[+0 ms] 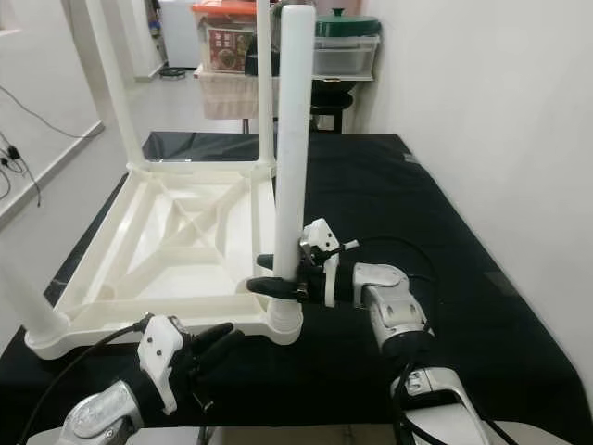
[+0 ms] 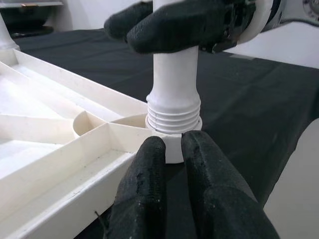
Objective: Building children table
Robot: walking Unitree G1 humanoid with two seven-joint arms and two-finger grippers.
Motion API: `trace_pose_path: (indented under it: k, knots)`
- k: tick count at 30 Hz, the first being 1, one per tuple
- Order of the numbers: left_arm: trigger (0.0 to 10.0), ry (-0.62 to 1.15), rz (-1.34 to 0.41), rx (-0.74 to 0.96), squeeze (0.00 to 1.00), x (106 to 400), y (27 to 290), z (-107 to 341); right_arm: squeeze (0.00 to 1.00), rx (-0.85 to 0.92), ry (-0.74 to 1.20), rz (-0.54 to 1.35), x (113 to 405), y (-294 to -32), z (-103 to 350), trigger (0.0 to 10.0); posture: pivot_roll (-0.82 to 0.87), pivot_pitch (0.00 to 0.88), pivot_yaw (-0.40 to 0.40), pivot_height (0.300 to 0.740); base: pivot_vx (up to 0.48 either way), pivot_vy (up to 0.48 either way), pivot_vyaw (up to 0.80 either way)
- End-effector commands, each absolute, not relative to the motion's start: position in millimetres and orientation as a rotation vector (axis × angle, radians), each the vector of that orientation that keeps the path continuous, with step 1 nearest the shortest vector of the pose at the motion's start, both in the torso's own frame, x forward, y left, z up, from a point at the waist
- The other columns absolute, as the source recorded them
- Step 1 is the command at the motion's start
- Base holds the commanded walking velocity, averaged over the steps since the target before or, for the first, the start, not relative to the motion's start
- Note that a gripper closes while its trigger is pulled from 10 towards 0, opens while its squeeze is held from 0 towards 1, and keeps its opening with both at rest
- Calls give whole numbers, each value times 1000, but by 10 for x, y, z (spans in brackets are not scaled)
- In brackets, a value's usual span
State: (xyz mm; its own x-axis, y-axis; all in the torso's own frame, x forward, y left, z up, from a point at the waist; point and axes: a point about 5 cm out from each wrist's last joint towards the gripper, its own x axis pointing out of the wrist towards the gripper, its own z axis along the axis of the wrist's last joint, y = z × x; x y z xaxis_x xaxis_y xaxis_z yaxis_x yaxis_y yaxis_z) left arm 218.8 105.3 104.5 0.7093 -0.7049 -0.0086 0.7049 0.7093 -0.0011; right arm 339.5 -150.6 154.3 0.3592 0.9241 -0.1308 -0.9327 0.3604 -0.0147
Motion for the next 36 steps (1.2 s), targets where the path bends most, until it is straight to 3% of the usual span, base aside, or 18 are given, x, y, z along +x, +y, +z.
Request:
trace_pose_path:
  k: [1,8,9,10,12,13,21,22,25,26,27,29,32,33,34,36]
  knots:
    - [10000,4,-780,2,0,2159,1057,1079,0,-136,121,1040,3419,-1683,1478,0,66,0,-52,740,0,0,0]
    - [10000,9,-735,6,0,2080,1156,1104,0,-213,168,834,3278,-1796,1308,0,35,0,-44,740,0,0,0]
    - [10000,12,-715,17,0,2053,1213,1122,0,-193,180,511,3255,-1744,1246,0,13,0,-44,740,0,0,0]
    - [10000,20,-686,31,0,2027,1275,1145,0,-164,213,427,3027,-1522,1151,0,16,0,-33,740,0,0,0]
    - [10000,26,-668,44,0,2005,1314,1163,0,-127,222,365,2858,-1388,1136,0,16,0,-33,740,0,0,0]
    - [10000,40,-654,45,0,1970,1333,1186,0,-123,213,409,2795,-1280,1167,0,-19,0,-3,740,0,0,0]
    - [10000,105,-579,69,0,1855,1378,1280,0,-199,165,446,2940,-1214,1265,0,15,0,-12,740,0,0,0]
    - [10000,119,-558,73,0,1822,1405,1304,0,-193,165,439,2944,-1215,1261,10000,27,0,0,740,0,0,0]
    - [10000,133,-538,82,0,1787,1441,1335,0,-188,178,399,2911,-1202,1287,10000,27,0,0,740,0,0,0]
    - [10000,139,-533,64,0,1765,1442,1345,835,-171,167,434,2894,-1187,1321,10000,34,0,5,740,0,0,0]
    - [10000,144,-538,43,0,1749,1430,1344,1000,-145,151,505,2880,-1147,1361,10000,31,0,3,740,0,0,0]
    - [10000,147,-539,21,0,1739,1420,1344,1000,-122,127,593,2849,-1091,1418,10000,31,0,4,740,0,0,0]
    - [10000,150,-532,4,0,1767,1420,1344,1000,-133,26,896,2776,-997,1603,10000,25,0,10,740,0,0,0]
    - [10000,150,-532,4,0,1767,1420,1344,1000,-133,26,896,2776,-997,1603,10000,25,0,10,740,0,0,0]
    - [10000,149,-536,1,0,1776,1414,1349,24,-160,17,1012,2769,-1039,1627,10000,35,0,10,740,0,0,0]
    - [10000,148,-540,-1,0,1780,1408,1355,0,-180,20,1083,2787,-1095,1635,10000,35,0,10,740,0,0,0]
